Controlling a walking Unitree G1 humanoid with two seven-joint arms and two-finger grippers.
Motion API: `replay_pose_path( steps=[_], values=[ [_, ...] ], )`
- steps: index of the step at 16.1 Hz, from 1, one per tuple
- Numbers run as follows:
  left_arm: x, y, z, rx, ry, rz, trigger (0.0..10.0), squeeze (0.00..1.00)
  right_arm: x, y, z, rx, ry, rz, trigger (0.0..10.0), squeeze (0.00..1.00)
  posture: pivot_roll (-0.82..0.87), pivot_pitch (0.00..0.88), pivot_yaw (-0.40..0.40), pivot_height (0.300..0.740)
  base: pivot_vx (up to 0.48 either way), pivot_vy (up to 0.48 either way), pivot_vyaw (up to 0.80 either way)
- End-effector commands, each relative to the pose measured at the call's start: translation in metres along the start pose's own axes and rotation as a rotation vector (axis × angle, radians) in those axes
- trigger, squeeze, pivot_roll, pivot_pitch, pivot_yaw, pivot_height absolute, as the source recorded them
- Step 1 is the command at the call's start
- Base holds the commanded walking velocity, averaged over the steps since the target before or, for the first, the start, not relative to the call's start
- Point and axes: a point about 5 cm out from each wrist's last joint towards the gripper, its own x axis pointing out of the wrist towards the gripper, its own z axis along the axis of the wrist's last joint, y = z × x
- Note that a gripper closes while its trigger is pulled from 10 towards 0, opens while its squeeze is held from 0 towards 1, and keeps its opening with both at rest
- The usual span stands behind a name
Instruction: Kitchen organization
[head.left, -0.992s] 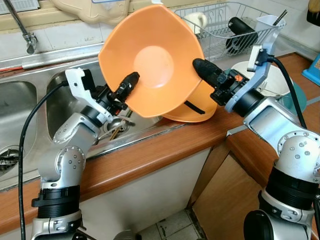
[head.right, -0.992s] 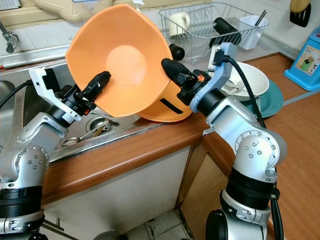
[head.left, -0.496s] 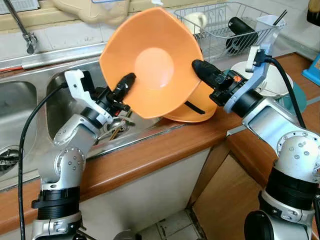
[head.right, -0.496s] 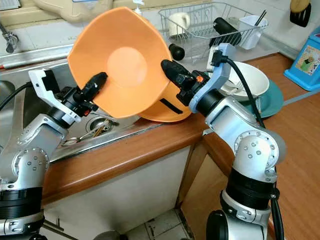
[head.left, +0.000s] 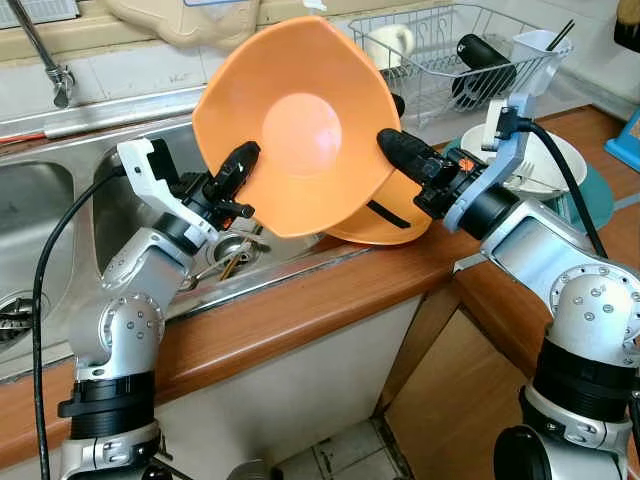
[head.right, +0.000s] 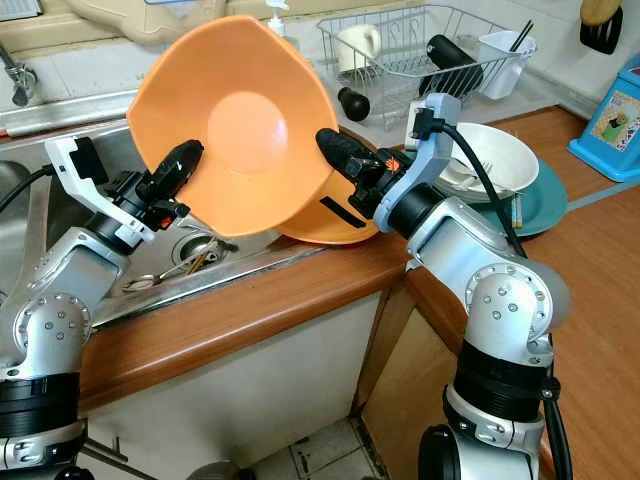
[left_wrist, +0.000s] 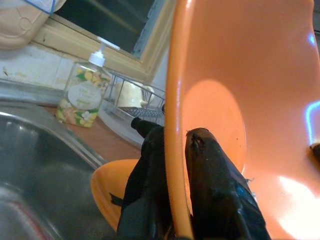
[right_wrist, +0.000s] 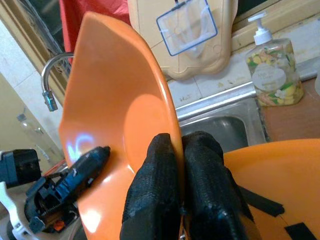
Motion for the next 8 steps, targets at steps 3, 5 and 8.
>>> replay_pose_path(
  steps=[3,5,8],
  values=[
    [0.0001,0.0059,-0.0055,0.025,0.058,0.044,0.0,0.0,-0.0017,0.0026,0.0116,-0.036,-0.065,0.006,0.0,0.0,-0.07,0.0,0.055,0.74,0.0,0.0,0.0],
    [0.0005,0.0066,-0.0055,0.024,0.058,0.052,0.0,0.0,-0.0014,0.0027,0.0115,-0.043,-0.061,0.006,1.4,0.0,-0.07,0.0,0.055,0.74,0.0,0.0,0.0],
    [0.0014,0.0066,-0.0036,0.019,0.048,0.056,0.0,0.0,-0.0008,0.003,0.0114,-0.058,-0.057,0.001,10.0,0.0,-0.07,0.0,0.055,0.74,0.0,0.0,0.0]
  ],
)
